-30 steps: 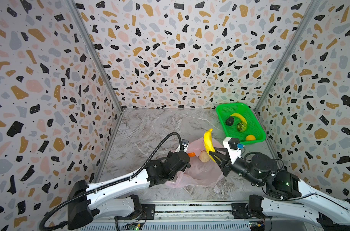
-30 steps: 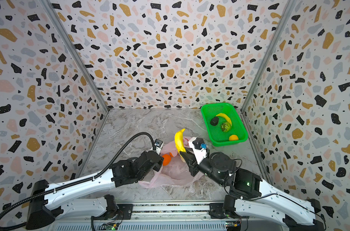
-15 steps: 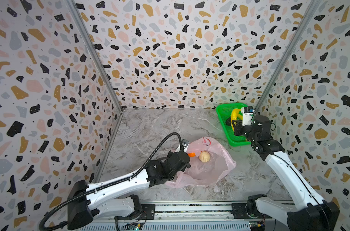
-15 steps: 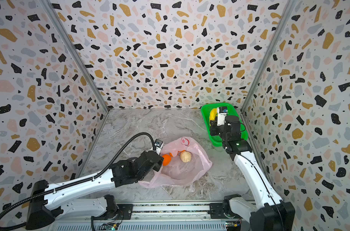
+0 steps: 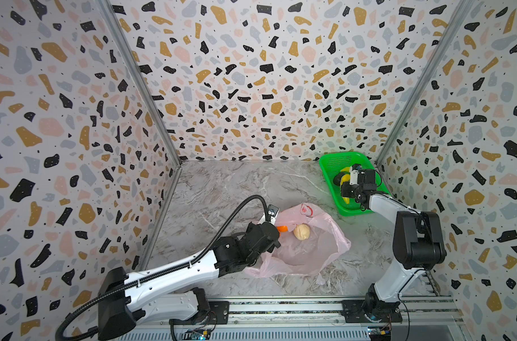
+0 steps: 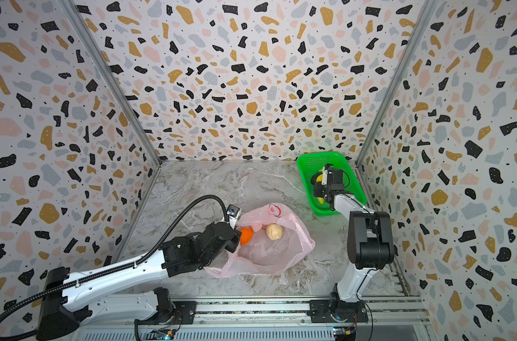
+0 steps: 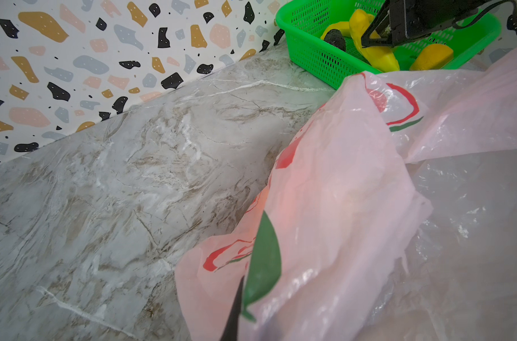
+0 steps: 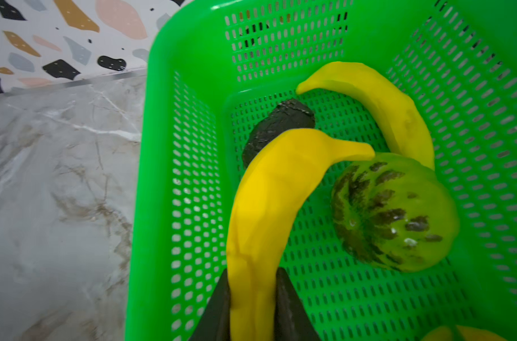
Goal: Untie the knot of the plastic bag and take out the fruit
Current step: Place the fruit in the basket, then pick up the fruit from the plastic bag.
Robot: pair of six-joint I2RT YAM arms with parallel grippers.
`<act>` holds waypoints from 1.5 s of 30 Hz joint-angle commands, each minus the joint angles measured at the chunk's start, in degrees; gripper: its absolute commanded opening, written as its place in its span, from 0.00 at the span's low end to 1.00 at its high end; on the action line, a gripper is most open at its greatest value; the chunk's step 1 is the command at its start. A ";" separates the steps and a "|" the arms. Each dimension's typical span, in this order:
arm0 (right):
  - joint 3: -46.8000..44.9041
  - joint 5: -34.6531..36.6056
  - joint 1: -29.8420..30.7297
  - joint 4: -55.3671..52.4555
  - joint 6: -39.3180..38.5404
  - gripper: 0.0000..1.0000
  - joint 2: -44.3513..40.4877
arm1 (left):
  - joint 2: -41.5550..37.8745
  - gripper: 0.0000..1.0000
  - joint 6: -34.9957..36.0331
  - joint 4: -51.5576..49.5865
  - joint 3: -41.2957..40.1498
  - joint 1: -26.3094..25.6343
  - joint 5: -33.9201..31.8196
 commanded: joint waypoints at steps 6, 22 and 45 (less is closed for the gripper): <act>7.53 -0.65 -0.38 -2.80 -1.16 0.62 -0.26 | -1.12 0.00 0.04 2.20 -0.15 -0.30 -0.37; 10.09 -11.87 6.28 -29.46 -2.25 0.90 -23.34 | -0.41 0.00 0.57 3.35 -0.38 -0.30 0.96; -3.50 -5.91 51.49 -37.15 19.43 0.93 -41.62 | 0.04 0.00 1.80 2.11 1.56 -0.30 -0.29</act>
